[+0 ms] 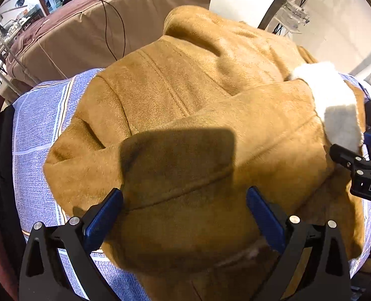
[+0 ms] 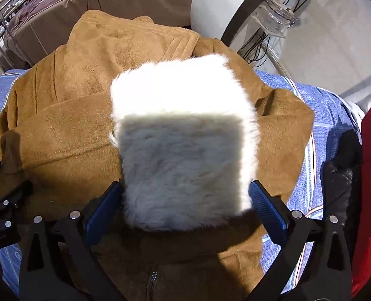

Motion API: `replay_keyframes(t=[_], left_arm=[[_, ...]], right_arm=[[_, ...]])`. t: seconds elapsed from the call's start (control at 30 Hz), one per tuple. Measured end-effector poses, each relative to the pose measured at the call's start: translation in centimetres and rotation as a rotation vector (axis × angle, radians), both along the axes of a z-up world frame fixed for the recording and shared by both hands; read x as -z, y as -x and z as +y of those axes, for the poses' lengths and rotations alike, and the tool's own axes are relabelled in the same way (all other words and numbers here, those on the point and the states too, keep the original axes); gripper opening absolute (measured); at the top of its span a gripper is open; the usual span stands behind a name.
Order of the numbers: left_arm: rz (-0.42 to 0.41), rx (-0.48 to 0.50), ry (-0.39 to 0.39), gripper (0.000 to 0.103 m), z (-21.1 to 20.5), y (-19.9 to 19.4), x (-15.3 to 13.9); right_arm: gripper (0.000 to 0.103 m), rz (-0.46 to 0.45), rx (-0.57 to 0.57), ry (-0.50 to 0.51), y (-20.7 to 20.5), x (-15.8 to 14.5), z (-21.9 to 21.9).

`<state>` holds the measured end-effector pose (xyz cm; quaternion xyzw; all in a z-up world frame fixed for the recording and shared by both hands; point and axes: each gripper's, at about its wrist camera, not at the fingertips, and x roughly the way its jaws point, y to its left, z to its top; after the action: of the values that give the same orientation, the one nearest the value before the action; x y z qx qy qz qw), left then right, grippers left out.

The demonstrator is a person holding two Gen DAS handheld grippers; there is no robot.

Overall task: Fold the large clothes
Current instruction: 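Grasp the second fleece cuff with the right tool and fold it across the coat, then grasp the coat hem with both tools and lift it off the bed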

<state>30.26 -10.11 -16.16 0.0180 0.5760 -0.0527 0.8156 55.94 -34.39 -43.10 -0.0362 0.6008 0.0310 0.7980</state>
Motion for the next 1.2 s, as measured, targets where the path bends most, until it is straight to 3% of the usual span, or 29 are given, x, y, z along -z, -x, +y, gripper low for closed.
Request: replay_keyframes(t=[0.27, 0.4, 0.73, 0.93, 1.1, 1.2], left_arm=[[-0.026, 0.066, 0.032, 0.097, 0.4, 4.6, -2.3], [0.000, 0.077, 0.091, 0.097, 1.5, 7.4, -2.2], [0.221, -0.092, 0.261, 0.081, 9.5, 14.6, 3.5], [0.304, -0.059, 0.389, 0.078, 8.0, 17.1, 5.8], [0.374, 0.000, 0.431, 0.073, 5.3, 17.9, 7.9], [0.365, 0.065, 0.387, 0.074, 3.9, 18.5, 8.4]], right_arm=[[0.098, 0.019, 0.052, -0.065, 6.2, -0.7, -2.7], [0.098, 0.044, 0.059, -0.116, 8.7, -0.5, -4.9], [0.098, 0.168, 0.100, -0.306, 13.0, 2.8, -12.5], [0.098, 0.228, 0.106, -0.382, 14.8, 4.3, -15.4], [0.098, 0.272, 0.061, -0.410, 15.7, 5.6, -16.6], [0.098, 0.284, 0.037, -0.402, 15.0, 6.4, -17.5]])
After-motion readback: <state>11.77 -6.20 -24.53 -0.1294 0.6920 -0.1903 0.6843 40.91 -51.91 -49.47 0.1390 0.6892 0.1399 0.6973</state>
